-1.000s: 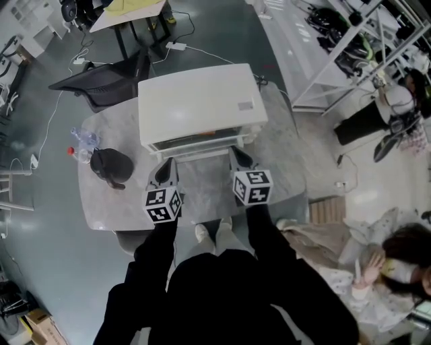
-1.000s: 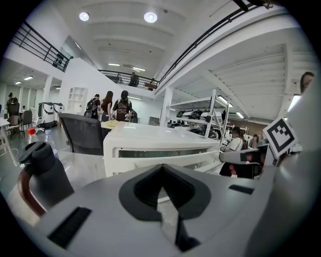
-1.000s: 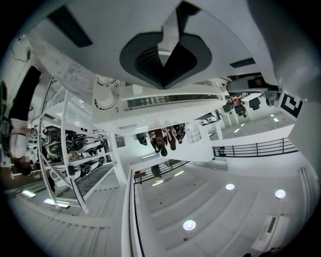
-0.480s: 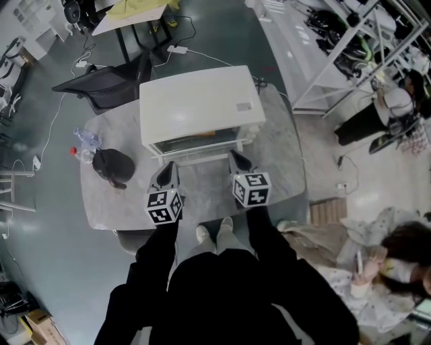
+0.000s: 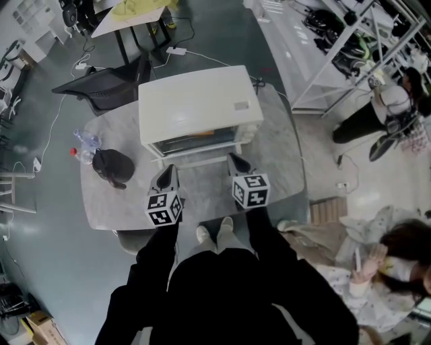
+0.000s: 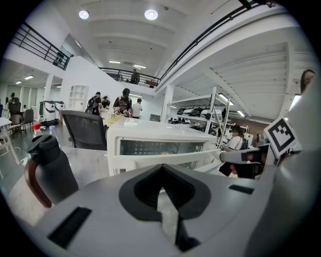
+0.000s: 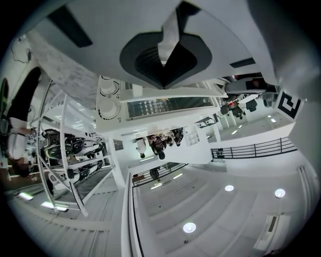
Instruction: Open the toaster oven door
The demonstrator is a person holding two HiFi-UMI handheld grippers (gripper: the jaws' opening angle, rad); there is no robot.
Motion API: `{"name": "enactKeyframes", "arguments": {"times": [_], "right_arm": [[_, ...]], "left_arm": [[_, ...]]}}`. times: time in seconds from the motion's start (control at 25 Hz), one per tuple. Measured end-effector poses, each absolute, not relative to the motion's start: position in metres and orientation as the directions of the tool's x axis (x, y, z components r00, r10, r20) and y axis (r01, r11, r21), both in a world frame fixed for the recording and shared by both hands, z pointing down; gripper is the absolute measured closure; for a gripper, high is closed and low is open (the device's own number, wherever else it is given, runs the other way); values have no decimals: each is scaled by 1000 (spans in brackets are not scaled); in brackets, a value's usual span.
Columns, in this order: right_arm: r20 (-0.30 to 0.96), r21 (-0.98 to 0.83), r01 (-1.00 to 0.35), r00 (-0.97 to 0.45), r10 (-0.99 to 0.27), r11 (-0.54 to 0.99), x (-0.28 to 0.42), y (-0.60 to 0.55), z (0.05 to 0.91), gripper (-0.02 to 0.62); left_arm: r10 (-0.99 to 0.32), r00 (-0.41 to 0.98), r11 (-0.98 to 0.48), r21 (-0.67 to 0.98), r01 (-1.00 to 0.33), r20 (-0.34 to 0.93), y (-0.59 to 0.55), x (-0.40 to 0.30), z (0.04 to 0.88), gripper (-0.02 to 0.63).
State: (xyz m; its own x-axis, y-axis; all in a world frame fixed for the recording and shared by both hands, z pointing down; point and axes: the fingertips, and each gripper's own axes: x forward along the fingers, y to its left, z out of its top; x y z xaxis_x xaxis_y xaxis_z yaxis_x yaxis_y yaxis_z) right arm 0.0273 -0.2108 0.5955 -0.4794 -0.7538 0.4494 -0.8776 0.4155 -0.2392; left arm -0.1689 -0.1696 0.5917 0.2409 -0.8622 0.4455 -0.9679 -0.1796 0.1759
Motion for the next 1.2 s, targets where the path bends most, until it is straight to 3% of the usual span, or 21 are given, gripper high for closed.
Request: {"name": "enactKeyframes", "arguments": {"times": [1.2], "right_arm": [[506, -269, -874, -485, -713, 404, 37, -173, 620, 594]], "left_arm": [[-820, 274, -192, 210, -959, 502, -132, -159, 614, 603]]}}
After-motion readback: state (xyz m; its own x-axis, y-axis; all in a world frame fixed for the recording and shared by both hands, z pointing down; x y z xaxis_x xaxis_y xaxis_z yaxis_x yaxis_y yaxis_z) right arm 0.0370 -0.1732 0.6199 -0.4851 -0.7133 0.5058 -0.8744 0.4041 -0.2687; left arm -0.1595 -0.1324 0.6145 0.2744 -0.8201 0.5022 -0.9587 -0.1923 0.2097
